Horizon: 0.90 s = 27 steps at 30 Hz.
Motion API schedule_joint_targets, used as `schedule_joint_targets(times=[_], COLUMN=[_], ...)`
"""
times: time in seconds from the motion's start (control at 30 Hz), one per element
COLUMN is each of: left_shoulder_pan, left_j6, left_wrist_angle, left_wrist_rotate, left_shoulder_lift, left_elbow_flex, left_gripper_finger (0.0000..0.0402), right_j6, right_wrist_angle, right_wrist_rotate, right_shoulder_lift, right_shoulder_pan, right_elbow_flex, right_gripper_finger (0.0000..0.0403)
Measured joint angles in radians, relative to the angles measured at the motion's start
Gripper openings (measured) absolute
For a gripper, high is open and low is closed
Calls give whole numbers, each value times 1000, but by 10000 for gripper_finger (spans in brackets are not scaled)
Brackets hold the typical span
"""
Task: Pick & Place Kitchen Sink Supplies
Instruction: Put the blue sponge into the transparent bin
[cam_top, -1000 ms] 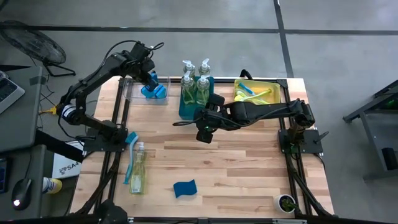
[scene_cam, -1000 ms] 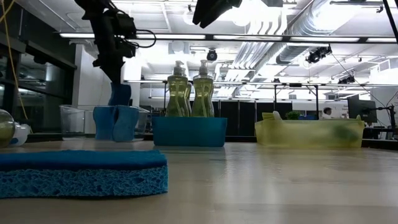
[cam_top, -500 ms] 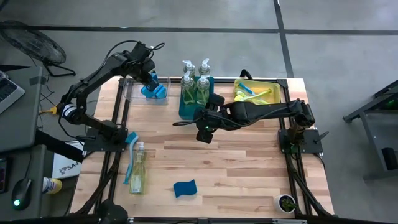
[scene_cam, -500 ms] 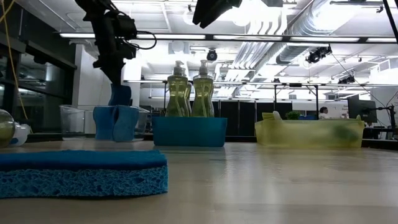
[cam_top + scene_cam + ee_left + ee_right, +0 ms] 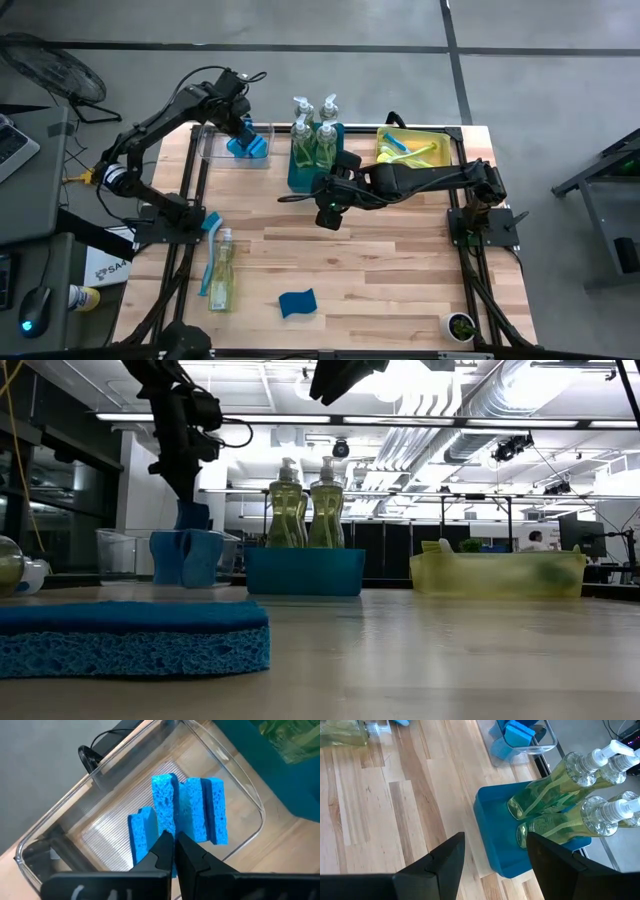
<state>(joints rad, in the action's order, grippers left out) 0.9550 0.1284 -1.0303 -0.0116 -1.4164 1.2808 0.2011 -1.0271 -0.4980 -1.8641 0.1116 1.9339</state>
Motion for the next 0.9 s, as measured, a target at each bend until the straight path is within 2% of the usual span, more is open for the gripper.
schedule_joint_targets(times=[0.57, 0.9], left_shoulder_pan=[0, -2], left_j6=[-13, -44], left_wrist_angle=[-27, 10], left_wrist_rotate=[2, 25], left_shoulder_lift=[-9, -7], left_elbow_flex=[0, -26], left_gripper_finger=[0, 0], right_j6=[0, 0], right_wrist_angle=[0, 1], right_wrist_rotate=[0, 0], right_shoulder_lift=[0, 0], right_shoulder_pan=[0, 0], right_elbow_flex=[0, 0], right_gripper_finger=[207, 207])
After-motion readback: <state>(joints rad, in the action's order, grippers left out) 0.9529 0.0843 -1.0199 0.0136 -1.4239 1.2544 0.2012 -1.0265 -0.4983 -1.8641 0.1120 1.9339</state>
